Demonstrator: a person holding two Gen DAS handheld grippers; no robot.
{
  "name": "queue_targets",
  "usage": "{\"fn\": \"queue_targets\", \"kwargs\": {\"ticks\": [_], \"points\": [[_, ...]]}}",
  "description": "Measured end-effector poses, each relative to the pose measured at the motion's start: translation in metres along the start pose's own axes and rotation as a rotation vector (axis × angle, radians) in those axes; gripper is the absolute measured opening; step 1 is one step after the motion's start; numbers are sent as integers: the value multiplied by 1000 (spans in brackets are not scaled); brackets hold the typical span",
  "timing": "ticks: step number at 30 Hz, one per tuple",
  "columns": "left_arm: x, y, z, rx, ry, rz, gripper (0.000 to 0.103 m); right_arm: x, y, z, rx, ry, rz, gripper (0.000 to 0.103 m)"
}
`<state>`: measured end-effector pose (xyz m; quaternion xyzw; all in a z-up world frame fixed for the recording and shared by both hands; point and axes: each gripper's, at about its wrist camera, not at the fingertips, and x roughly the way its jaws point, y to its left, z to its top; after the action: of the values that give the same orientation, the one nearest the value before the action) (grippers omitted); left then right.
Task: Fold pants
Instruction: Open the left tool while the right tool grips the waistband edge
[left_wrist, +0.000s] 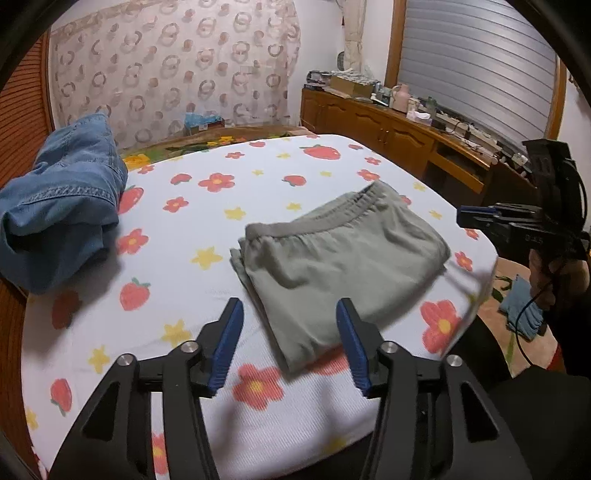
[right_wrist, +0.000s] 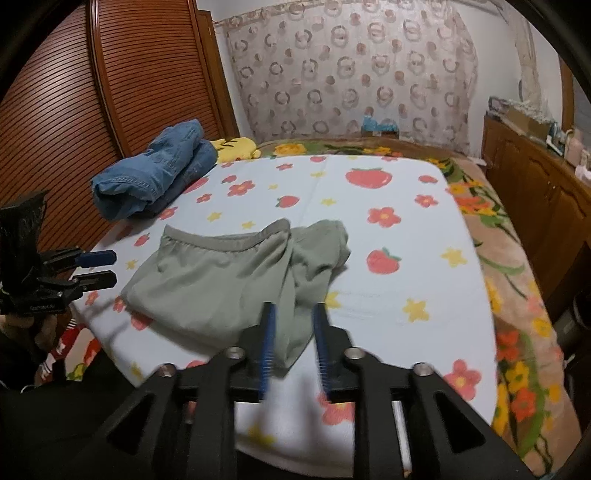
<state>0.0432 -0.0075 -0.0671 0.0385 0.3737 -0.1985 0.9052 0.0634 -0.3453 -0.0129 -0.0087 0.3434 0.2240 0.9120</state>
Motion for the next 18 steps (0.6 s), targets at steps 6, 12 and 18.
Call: {"fn": "queue_targets", "kwargs": {"ticks": [6,12,18], "points": [[22,9,14,-31,12,17,56,21,4,13,-28,-18,5,32],[45,15,26,-34,30,26,56,58,3,32,-58,2,36,32],[67,20,36,-30,48,29,56,89,6,44,-95,47,65,32]]}}
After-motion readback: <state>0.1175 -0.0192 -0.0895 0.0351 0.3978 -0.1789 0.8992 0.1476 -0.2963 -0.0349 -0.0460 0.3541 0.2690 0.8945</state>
